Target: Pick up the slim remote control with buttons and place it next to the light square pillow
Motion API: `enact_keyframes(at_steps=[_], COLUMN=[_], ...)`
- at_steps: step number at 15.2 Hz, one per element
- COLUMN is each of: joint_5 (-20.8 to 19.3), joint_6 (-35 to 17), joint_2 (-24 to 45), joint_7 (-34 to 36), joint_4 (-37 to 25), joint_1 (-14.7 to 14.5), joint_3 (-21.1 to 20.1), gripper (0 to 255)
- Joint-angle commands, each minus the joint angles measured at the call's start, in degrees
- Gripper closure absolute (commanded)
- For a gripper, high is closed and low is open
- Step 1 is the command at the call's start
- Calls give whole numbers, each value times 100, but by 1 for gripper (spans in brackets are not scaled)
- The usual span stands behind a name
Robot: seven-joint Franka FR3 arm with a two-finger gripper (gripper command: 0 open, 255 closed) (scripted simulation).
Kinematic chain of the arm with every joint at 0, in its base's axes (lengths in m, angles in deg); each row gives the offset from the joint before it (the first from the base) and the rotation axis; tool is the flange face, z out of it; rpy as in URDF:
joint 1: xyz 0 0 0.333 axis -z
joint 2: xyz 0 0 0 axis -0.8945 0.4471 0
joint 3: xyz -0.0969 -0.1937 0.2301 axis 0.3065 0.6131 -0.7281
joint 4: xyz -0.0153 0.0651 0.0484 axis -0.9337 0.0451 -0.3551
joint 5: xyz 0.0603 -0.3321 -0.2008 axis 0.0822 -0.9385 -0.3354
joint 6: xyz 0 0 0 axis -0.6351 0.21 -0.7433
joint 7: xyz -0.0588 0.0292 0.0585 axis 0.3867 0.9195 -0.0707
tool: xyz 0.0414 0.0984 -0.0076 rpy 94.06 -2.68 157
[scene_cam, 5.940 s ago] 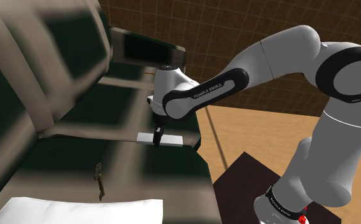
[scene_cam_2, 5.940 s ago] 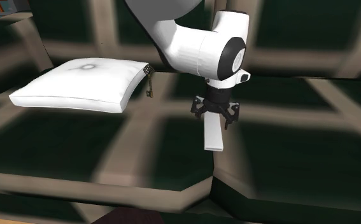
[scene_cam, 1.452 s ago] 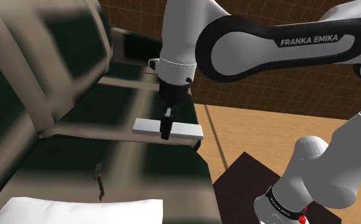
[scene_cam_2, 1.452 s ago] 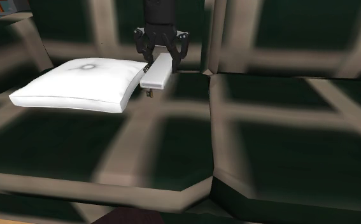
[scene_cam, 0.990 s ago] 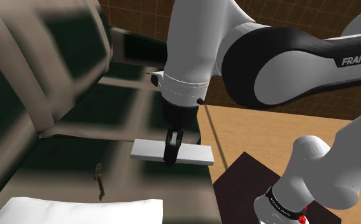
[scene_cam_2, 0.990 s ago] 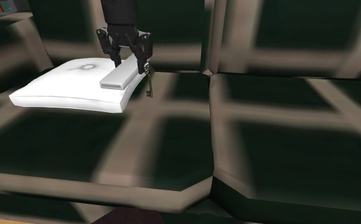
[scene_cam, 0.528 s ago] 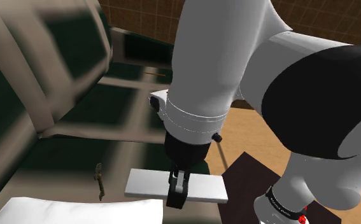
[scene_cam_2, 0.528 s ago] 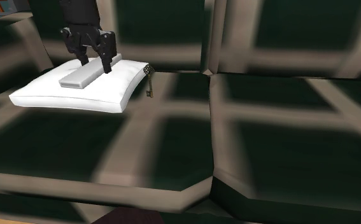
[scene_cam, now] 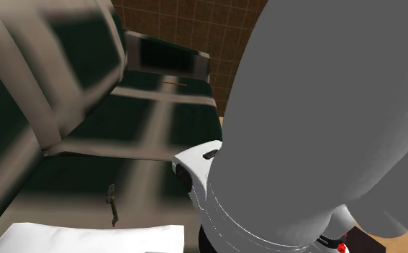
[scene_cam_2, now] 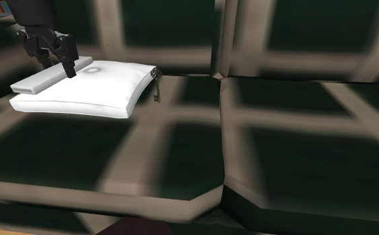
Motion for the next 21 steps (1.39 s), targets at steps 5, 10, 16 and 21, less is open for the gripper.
enact_keyframes(at_steps=[5, 10, 16, 21], joint_5=[-331, -880, -1362, -1410], joint_6=[-5, 74, -32, -405], joint_2=[644, 1408, 2017, 2067], joint_7=[1098, 2095, 2753, 2783], joint_4=[-603, -1269, -1573, -1233], joint_1=[-289, -657, -1035, -1035], joint_3=[-667, -1150, -1337, -1322], gripper=[255, 255, 255, 255])
